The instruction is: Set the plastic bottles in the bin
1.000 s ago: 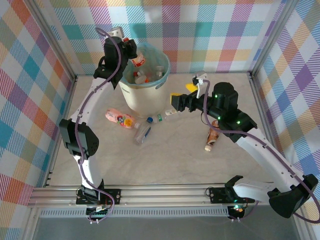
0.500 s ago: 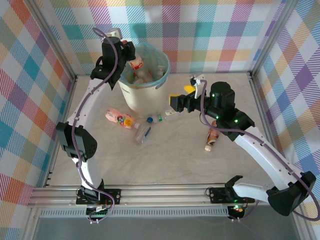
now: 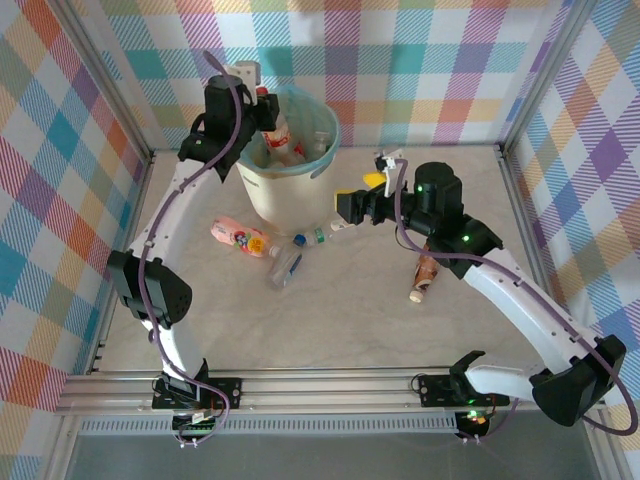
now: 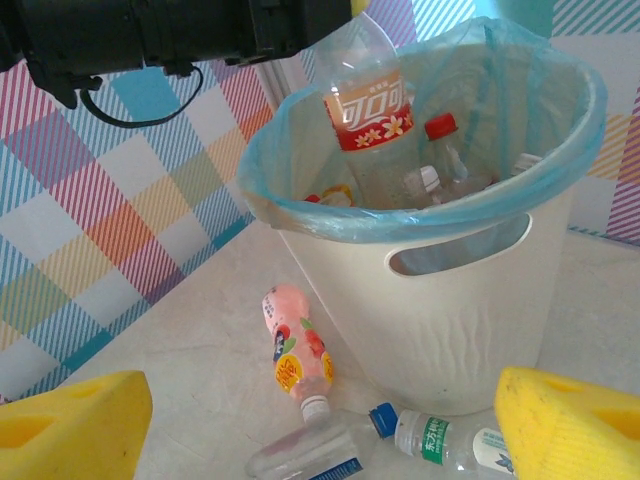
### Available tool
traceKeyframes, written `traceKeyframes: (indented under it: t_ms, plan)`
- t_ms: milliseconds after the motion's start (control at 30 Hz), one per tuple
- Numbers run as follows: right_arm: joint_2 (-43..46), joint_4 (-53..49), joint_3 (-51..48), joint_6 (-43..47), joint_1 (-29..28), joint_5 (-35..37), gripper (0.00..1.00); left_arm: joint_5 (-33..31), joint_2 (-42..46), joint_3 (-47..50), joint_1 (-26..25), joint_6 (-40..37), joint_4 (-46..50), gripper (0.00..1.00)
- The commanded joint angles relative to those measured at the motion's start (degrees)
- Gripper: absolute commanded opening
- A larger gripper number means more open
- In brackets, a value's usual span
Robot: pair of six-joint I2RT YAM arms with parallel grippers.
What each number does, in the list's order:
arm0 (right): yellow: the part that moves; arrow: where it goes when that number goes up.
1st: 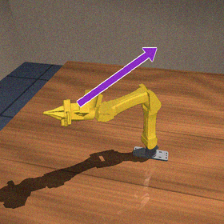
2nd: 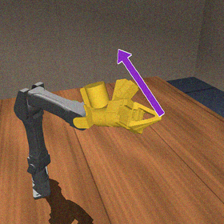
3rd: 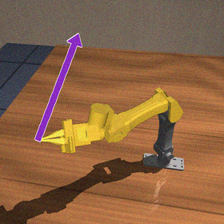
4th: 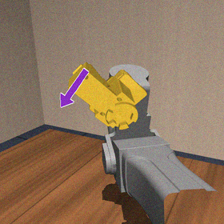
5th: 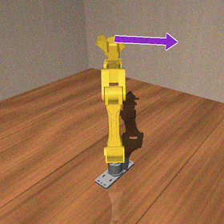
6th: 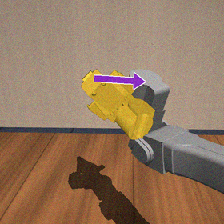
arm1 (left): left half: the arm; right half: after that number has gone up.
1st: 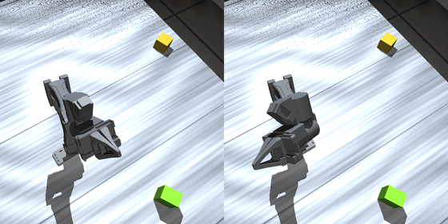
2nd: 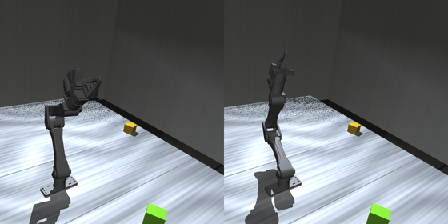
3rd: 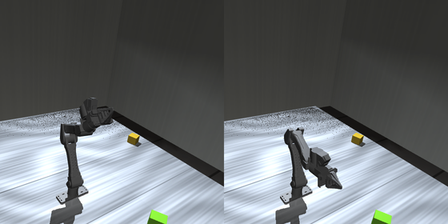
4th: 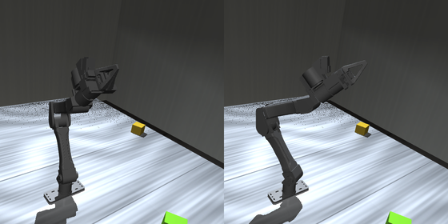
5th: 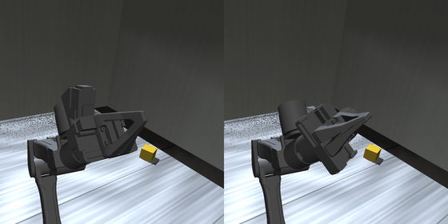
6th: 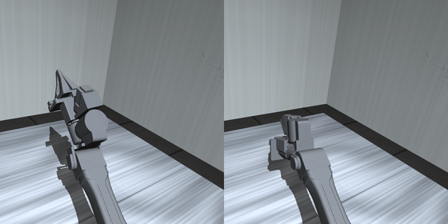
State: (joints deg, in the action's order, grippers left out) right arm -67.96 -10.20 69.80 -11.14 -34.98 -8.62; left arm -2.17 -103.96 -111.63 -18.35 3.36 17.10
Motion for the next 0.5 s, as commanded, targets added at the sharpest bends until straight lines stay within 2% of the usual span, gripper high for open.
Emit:
traceKeyframes:
  t_ms: [0, 300, 467]
  plan:
    - [-0.2, 0.9, 0.8, -0.3, -0.3, -1.0, 0.89, 2.3, -0.5, 3.9, -0.5, -3.7, 4.2, 0.0]
    - [-0.3, 0.7, 0.1, -0.2, -0.3, -0.8, 0.89, 2.4, -6.1, 4.2, -0.5, -5.6, 4.1, 0.02]
    - [-0.4, 0.6, 0.1, 0.0, -0.3, -0.6, 0.89, 2.3, -8.4, 2.6, -0.5, -6.0, 5.4, 0.08]
